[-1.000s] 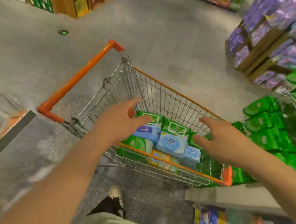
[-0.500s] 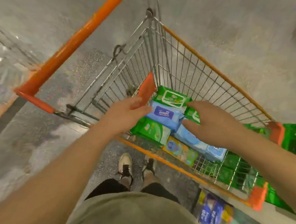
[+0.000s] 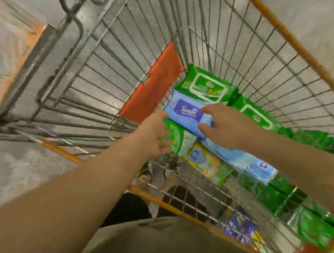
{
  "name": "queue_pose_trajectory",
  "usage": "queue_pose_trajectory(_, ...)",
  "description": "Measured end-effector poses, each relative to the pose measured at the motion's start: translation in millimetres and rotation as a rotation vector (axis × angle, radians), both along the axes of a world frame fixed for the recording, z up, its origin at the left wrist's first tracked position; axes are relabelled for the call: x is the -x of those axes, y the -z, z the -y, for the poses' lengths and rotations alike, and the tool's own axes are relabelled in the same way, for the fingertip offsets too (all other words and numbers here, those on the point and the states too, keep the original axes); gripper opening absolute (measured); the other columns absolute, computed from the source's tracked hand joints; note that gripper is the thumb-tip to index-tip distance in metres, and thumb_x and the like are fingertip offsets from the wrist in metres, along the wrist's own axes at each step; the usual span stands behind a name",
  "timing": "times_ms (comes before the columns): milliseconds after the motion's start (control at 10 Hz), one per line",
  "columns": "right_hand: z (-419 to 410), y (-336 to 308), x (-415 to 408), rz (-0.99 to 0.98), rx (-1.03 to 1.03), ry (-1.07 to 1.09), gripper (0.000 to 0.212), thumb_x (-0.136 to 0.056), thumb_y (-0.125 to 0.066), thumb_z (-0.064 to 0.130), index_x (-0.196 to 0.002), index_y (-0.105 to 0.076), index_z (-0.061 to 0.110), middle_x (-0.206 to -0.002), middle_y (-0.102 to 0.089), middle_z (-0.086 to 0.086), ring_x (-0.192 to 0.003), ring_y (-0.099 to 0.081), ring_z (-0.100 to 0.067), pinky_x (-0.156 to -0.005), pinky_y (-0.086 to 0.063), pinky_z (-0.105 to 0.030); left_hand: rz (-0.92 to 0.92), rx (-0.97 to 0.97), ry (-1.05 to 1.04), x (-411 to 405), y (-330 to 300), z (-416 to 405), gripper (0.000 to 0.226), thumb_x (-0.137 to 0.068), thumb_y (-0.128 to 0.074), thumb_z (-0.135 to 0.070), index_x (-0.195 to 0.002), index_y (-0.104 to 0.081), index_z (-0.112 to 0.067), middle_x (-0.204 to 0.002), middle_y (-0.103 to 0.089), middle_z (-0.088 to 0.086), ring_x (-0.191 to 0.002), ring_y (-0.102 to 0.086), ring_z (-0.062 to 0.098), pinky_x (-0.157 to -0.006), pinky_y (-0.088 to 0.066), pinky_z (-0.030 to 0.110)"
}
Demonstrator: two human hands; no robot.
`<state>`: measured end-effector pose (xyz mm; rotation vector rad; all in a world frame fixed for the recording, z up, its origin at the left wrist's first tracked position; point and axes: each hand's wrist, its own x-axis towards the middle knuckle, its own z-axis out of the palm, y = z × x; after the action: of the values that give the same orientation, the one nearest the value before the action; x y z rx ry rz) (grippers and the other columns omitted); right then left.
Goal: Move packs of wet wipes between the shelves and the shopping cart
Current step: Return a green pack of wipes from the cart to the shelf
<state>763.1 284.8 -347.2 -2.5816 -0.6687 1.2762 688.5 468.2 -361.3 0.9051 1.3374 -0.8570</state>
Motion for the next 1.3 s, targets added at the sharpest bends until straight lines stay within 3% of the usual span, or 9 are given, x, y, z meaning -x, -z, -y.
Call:
queue_pose_trajectory(100, 14.2, 26.6, -15.6, 0.019, -0.025, 0.065, 0.059, -0.099, -0.056, 0.043, -0.15, -0.042, 0.016, -0.152, -0.044, -0.008, -0.132, -0.048, -0.026, -0.104, -0.038, -0.03, -0.055, 0.041, -0.077, -7.5, 14.1, 16.0, 0.043, -0.102, -0.05, -0.047, -0.121, -0.052, -0.009, -0.131, -0.053, 0.012, -0.114, -0.053, 0.033, -0.092, -0.045, 0.043)
queue_pose_trajectory(400, 20.3, 79.9, -43.6, -0.021, -0.012, 0.057, 0.056, -0.094, -0.064, 0.033, -0.139, -0.049, 0.003, -0.136, -0.053, -0.022, -0.123, -0.051, -0.037, -0.1, -0.044, -0.042, 0.013, 0.049, -0.4, -31.0, 36.3, 58.0, 0.058, -0.106, -0.052, -0.044, -0.154, -0.04, -0.014, -0.16, -0.039, 0.014, -0.141, -0.045, 0.031, -0.108, -0.044, 0.04)
queue_pose_trajectory(500, 13.1, 96.8, -47.4, -0.08, -0.018, 0.006, 0.05, -0.093, -0.065, 0.038, -0.132, -0.054, 0.008, -0.126, -0.059, -0.013, -0.114, -0.056, -0.031, -0.09, -0.048, -0.037, 0.016, 0.03, -0.453, -35.8, 45.6, 64.1, 0.029, -0.108, -0.047, -0.039, -0.093, -0.06, -0.018, -0.096, -0.062, 0.004, -0.087, -0.059, 0.016, -0.116, -0.042, 0.037)
queue_pose_trajectory(800, 13.8, 102.3, -51.3, -0.089, -0.017, -0.024, 0.055, -0.095, -0.062, 0.04, -0.14, -0.049, 0.01, -0.136, -0.054, -0.013, -0.122, -0.05, -0.028, -0.099, -0.046, -0.037, 0.01, 0.017, -0.46, -42.1, 53.5, 64.6, 0.029, -0.106, -0.05, -0.039, -0.09, -0.062, -0.019, -0.074, -0.071, 0.0, -0.084, -0.067, 0.016, -0.104, -0.049, 0.032)
queue_pose_trajectory(900, 12.8, 98.4, -43.1, 0.031, -0.068, -0.011, 0.057, -0.094, -0.064, 0.037, -0.14, -0.047, 0.008, -0.132, -0.047, -0.016, -0.128, -0.04, -0.034, -0.103, -0.043, -0.043, 0.002, -0.134, -0.4, -31.1, 57.2, 67.1, 0.025, -0.109, -0.045, -0.03, -0.09, -0.058, -0.019, -0.07, -0.064, -0.003, -0.066, -0.061, 0.012, -0.076, -0.05, 0.027)
queue_pose_trajectory(1000, -0.6, 87.5, -30.7, 0.091, -0.215, -0.037, 0.039, -0.096, -0.061, 0.028, -0.13, -0.056, 0.009, -0.122, -0.055, -0.013, -0.118, -0.049, -0.03, -0.094, -0.04, -0.035, -0.123, -0.413, -0.365, -7.3, 58.2, 63.7, 0.022, -0.1, -0.052, -0.028, -0.104, -0.063, -0.009, -0.097, -0.055, 0.008, -0.08, -0.051, 0.029, -0.076, -0.046, 0.035)
queue_pose_trajectory(1100, -21.2, 80.9, -15.3, -0.061, -0.243, -0.043, 0.035, -0.099, -0.056, 0.029, -0.13, -0.058, 0.014, -0.118, -0.064, -0.008, -0.111, -0.057, -0.025, -0.086, -0.041, -0.03, -0.269, -0.607, -0.285, 36.2, 113.0, 55.5, 0.071, -0.072, -0.055, -0.066, -0.119, -0.062, -0.013, -0.126, -0.065, 0.014, -0.114, -0.064, 0.038, -0.103, -0.051, 0.05)
queue_pose_trajectory(1200, -35.0, 82.4, -1.2, -0.181, -0.21, -0.046, 0.041, -0.101, -0.052, 0.03, -0.136, -0.054, 0.011, -0.127, -0.063, -0.011, -0.119, -0.057, -0.028, -0.095, -0.044, -0.033, -0.314, -0.599, -0.348, 35.7, 117.0, 55.7, 0.094, -0.065, -0.051, -0.077, -0.135, -0.055, -0.013, -0.139, -0.056, 0.016, -0.124, -0.058, 0.041, -0.108, -0.046, 0.054)
queue_pose_trajectory(1300, -50.0, 82.6, 9.8, -0.217, -0.11, -0.1, 0.021, -0.101, -0.047, 0.022, -0.109, -0.054, 0.004, -0.104, -0.061, -0.015, -0.104, -0.058, -0.034, -0.077, -0.046, -0.038, -0.25, -0.375, -0.485, 24.4, 123.3, 57.7, 0.101, -0.076, -0.048, -0.08, -0.153, -0.042, -0.016, -0.154, -0.049, 0.014, -0.133, -0.053, 0.036, -0.112, -0.042, 0.056)
